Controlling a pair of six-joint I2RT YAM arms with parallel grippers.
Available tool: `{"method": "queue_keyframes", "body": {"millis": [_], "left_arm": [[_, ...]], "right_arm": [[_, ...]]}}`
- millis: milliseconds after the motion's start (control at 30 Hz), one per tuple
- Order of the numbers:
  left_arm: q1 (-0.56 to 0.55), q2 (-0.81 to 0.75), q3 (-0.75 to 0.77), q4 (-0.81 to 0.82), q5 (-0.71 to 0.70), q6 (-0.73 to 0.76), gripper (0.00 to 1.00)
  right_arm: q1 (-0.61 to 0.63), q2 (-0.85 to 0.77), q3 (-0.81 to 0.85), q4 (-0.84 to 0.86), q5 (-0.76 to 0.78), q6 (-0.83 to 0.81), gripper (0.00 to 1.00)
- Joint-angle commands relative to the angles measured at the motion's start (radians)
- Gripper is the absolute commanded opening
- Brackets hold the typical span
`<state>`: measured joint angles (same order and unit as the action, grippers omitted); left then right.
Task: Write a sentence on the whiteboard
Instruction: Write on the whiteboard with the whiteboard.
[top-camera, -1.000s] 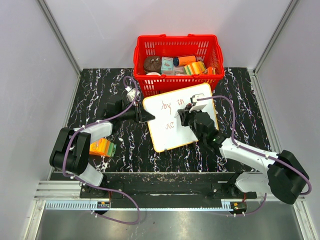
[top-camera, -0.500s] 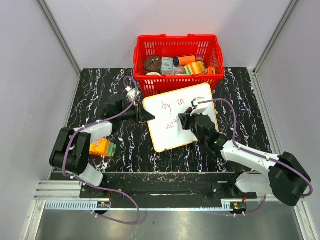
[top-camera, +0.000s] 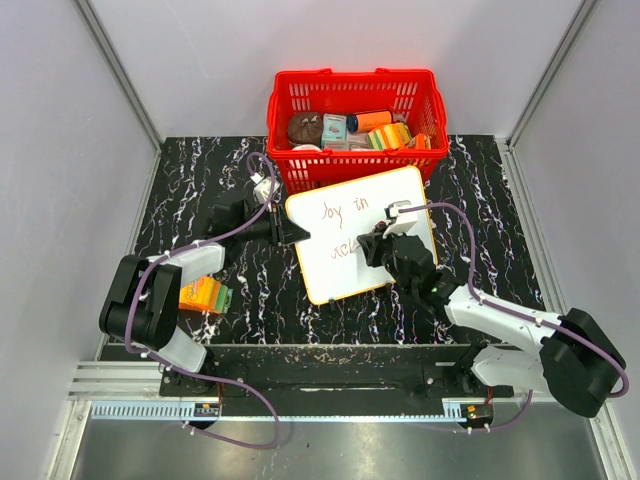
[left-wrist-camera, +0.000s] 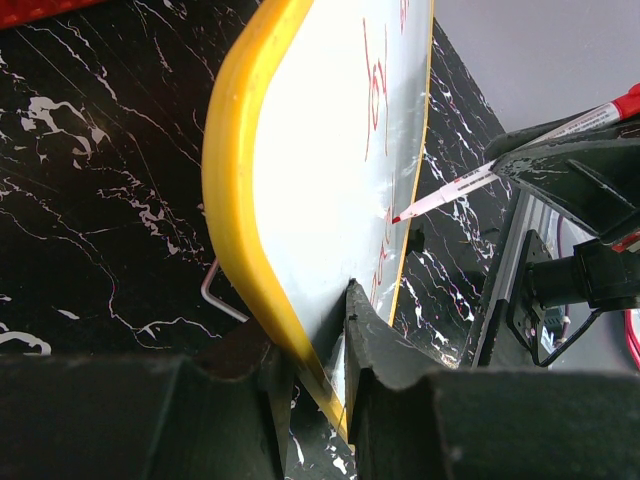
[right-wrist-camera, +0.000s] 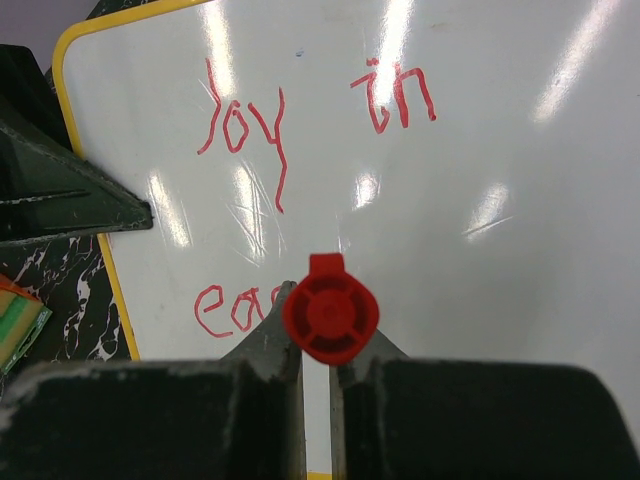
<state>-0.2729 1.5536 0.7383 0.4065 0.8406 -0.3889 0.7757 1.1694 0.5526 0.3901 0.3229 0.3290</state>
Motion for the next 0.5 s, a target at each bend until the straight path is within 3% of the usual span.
{"method": "queue_keyframes", "body": {"millis": [0, 467], "left_arm": [[-0.026, 0.034, -0.004, -0.071, -0.143, 0.197, 0.00], [-0.028, 0.033, -0.004, -0.071, -0.141, 0.197, 0.00]], "right_arm": [[-0.007, -0.013, -0.011, -0.019, -0.012, 0.010, 0.00], [-0.007, -0.001, 0.041, 0.000, 0.044, -0.018, 0.00]]}}
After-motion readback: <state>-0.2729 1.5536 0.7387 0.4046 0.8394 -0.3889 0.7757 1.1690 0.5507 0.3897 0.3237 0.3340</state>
